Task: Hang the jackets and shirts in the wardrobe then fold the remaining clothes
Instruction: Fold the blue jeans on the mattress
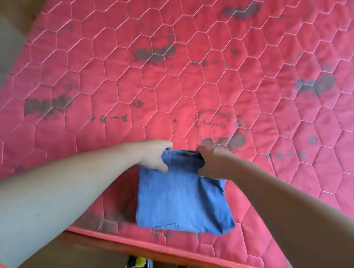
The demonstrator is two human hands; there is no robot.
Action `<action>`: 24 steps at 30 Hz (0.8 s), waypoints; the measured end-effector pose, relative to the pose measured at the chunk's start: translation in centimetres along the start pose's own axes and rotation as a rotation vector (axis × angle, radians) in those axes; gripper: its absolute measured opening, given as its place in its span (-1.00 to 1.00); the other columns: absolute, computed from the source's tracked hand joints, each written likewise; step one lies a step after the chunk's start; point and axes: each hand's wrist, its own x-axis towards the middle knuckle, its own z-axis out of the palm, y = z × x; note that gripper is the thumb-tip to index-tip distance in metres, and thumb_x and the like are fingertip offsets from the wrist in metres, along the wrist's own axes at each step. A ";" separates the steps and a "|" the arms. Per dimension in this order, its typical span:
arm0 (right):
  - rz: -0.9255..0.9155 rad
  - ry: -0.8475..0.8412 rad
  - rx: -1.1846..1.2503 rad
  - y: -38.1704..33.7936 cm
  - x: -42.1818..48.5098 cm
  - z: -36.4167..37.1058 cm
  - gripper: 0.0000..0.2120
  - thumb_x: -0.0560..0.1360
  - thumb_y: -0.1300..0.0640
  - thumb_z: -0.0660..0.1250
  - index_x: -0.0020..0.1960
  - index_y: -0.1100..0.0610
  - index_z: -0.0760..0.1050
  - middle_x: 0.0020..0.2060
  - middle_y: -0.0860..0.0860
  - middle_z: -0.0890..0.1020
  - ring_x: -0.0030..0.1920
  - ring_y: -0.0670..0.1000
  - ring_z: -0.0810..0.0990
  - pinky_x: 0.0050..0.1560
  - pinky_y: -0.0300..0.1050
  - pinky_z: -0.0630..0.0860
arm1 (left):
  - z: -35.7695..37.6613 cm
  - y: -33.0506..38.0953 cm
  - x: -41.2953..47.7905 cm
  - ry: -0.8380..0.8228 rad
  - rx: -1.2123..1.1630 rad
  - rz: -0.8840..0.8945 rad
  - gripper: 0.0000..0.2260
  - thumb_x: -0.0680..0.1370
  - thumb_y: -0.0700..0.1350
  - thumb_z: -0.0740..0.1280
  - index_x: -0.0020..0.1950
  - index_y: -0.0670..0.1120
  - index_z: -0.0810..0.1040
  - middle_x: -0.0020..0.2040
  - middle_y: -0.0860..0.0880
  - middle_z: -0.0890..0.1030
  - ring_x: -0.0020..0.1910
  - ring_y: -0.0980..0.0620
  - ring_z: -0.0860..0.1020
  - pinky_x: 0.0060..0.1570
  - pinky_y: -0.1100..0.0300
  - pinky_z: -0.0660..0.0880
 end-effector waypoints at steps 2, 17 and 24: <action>-0.007 0.149 -0.056 0.1 -0.2 -4.7 -0.67 0.41 0.01 0.40 0.07 0.07 0.35 -0.10 0.04 0.49 -0.03 0.17 0.52 -0.16 -0.07 0.39 | -4.3 0.8 -0.3 0.164 -0.016 0.010 -0.63 0.37 -0.06 0.46 0.12 0.05 0.43 -0.20 0.02 0.54 -0.31 0.00 0.48 -0.38 0.16 0.38; -0.103 0.373 -0.431 -1.3 -1.3 10.9 -0.36 0.33 0.10 0.48 0.39 0.15 0.45 0.25 0.24 0.48 0.26 0.28 0.49 0.15 0.30 0.47 | 6.7 -2.2 -0.9 0.275 0.480 0.043 -0.54 0.49 0.22 0.35 0.31 0.06 0.41 0.23 -0.03 0.35 0.30 -0.10 0.34 0.21 -0.04 0.35; -0.023 0.678 -0.123 -0.6 4.9 7.6 -0.72 0.56 0.03 0.31 0.23 0.10 0.50 0.25 0.18 0.51 0.23 0.28 0.50 0.14 0.22 0.45 | 6.0 -4.0 4.4 0.857 0.338 0.088 -0.66 0.54 0.03 0.23 0.27 -0.06 0.54 0.34 -0.19 0.46 0.46 -0.25 0.33 0.32 -0.20 0.42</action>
